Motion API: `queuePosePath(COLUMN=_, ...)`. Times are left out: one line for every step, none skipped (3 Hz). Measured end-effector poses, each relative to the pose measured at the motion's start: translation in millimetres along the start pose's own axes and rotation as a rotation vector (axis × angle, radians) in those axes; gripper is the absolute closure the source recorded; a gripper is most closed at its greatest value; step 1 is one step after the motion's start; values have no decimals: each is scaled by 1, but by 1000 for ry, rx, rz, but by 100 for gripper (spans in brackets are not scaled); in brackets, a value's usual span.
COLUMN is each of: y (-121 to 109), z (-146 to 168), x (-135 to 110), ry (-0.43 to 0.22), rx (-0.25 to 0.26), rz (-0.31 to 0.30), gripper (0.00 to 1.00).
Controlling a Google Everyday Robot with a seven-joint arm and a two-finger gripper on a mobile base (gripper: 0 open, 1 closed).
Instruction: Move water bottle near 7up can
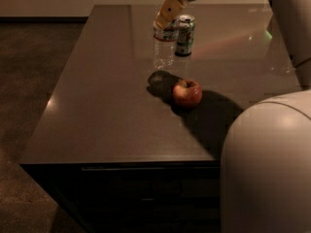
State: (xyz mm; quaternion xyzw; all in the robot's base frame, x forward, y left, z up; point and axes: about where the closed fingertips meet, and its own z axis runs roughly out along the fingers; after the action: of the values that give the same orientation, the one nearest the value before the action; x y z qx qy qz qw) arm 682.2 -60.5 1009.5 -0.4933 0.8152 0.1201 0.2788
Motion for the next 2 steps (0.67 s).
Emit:
queuePosePath(y=-27, z=-1, x=11, ry=13, rx=68, rz=110, gripper=100)
queuePosePath(y=-49, z=0, x=20, ry=20, rx=131, rz=203, gripper=100)
